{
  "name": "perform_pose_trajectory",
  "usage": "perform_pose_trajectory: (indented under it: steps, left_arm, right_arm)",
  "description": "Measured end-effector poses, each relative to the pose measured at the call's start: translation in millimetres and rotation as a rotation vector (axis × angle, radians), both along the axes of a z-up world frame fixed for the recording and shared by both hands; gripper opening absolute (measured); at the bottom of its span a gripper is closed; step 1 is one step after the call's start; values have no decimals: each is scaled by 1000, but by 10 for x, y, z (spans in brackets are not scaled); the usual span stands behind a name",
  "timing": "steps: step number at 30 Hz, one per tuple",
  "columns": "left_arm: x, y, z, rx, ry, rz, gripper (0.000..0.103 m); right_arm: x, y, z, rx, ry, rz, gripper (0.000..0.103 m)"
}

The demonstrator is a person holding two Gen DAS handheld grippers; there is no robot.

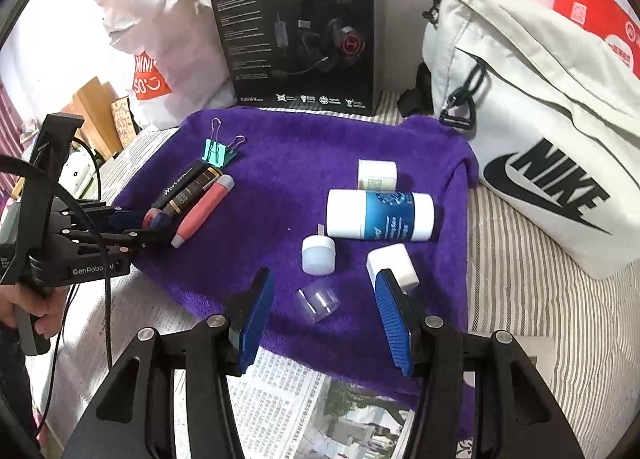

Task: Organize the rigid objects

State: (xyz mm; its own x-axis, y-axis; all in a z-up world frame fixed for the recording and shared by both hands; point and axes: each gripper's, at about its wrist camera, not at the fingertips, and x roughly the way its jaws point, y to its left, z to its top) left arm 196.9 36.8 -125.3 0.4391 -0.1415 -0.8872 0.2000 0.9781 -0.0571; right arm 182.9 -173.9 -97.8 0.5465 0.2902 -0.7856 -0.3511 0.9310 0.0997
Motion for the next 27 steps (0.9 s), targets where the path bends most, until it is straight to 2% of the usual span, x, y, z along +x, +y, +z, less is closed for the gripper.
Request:
perform_pose_trajectory:
  steps: [5,8,12,14,19,22,24,27]
  left_arm:
    - [-37,27,20,-8,13,11,43]
    - [-81,65,58,-16,16,27,46]
    - [-195,48,161,-10,0,26,62]
    - [-279,6,238,1,-16,15,64]
    - [-501,-79,426,13,-46,-7,85]
    - [-659,-123,528,60,-77,6,91]
    - [-760,-135,599,56,-101,19,95]
    - [-891,-130,684,22,-123,52,98]
  right_arm:
    - [-43,-110,-22,-6,11,-29,54]
    - [-51,-160,-39,1,25,-50,58]
    - [-59,-189,-79,-9,51,-75,62]
    - [-68,-181,-91,-15,63,-86,62]
    - [-130,-116,-103,-33,70,-81,79]
    - [-176,-74,-103,-48,73,-82,81]
    - [-226,-56,-78,-64,64,-96,83]
    - [-322,-48,-21,-59,66,-105,97]
